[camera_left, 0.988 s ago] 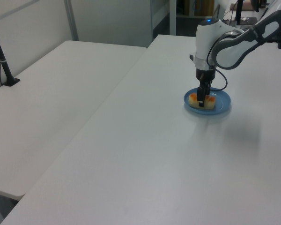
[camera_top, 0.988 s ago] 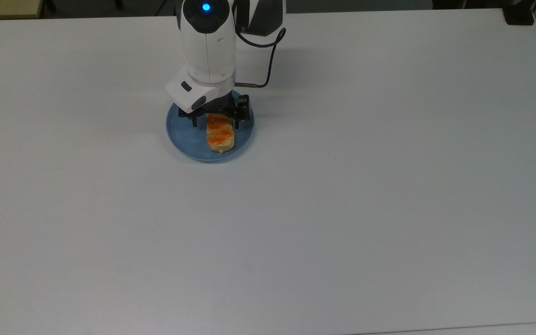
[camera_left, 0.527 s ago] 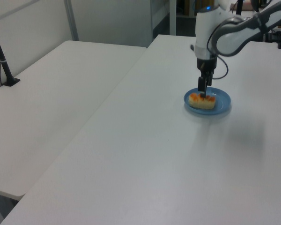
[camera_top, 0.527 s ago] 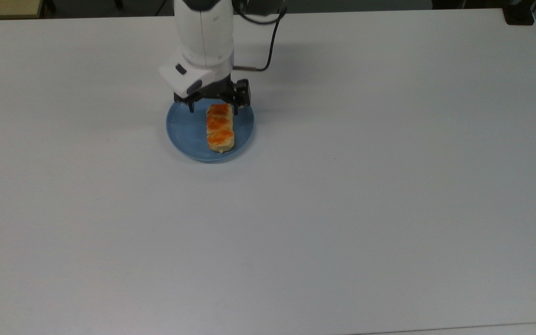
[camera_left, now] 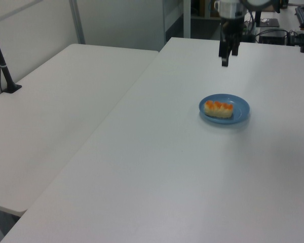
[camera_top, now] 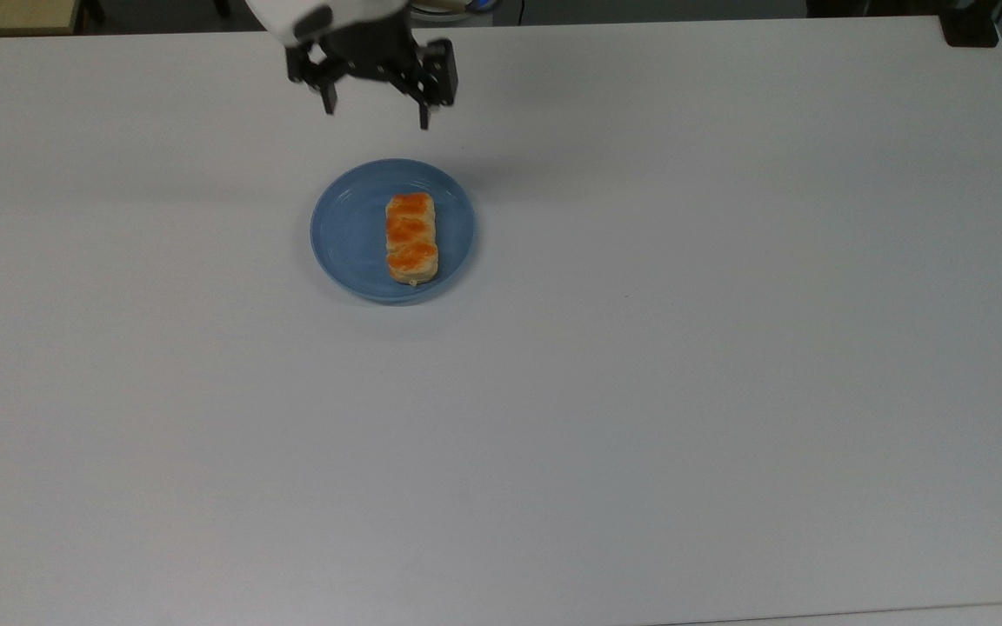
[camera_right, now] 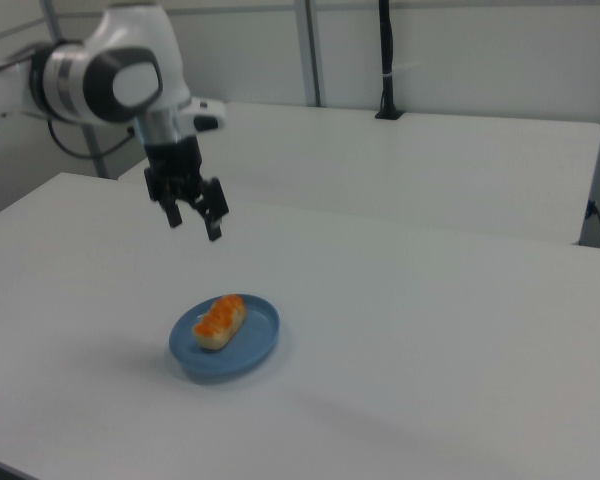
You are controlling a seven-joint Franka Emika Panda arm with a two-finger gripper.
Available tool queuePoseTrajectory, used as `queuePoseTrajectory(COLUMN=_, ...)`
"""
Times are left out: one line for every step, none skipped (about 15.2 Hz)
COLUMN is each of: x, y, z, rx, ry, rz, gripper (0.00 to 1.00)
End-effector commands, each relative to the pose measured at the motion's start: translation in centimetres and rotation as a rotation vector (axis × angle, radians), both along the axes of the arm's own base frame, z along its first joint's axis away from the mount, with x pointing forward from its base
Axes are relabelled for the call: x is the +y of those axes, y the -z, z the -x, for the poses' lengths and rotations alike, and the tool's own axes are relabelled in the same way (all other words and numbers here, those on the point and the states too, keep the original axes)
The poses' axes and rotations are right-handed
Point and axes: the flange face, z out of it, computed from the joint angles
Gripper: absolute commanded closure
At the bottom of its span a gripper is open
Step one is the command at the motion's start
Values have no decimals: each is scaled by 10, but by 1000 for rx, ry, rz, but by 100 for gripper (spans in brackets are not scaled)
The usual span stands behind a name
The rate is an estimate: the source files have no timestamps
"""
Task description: Put the bread on a plate
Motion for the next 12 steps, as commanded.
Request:
queuePoseTrajectory(x=-11, y=-52, z=-2, rx=-7, ry=38, rz=4, gripper=0)
queuePoseTrajectory(x=-13, y=-62, z=-1, rx=-13, ry=39, rz=3, gripper=0)
queuePoseTrajectory(x=-14, y=-67, z=-1, rx=-13, ry=41, rz=3, gripper=0)
queuePoseTrajectory(x=-15, y=-70, z=0, rx=-12, ry=45, rz=2, gripper=0)
queuePoseTrajectory(x=-16, y=-70, z=1, rx=-6, ry=49, rz=0, gripper=0)
queuePoseTrajectory(x=-15, y=-69, z=1, rx=-4, ry=54, rz=1, gripper=0)
queuePoseTrajectory(x=-13, y=-68, z=1, rx=0, ry=50, rz=1, gripper=0)
queuePoseTrajectory(x=-12, y=-67, z=0, rx=3, ry=50, rz=0, gripper=0)
queuePoseTrajectory(x=-12, y=-67, z=1, rx=5, ry=50, rz=0, gripper=0)
queuePoseTrajectory(x=-12, y=-68, z=1, rx=5, ry=50, rz=-2, gripper=0)
queuePoseTrajectory(x=-12, y=-68, z=1, rx=5, ry=50, rz=-3, gripper=0)
queuePoseTrajectory(x=-15, y=-68, z=2, rx=8, ry=55, rz=-4, gripper=0)
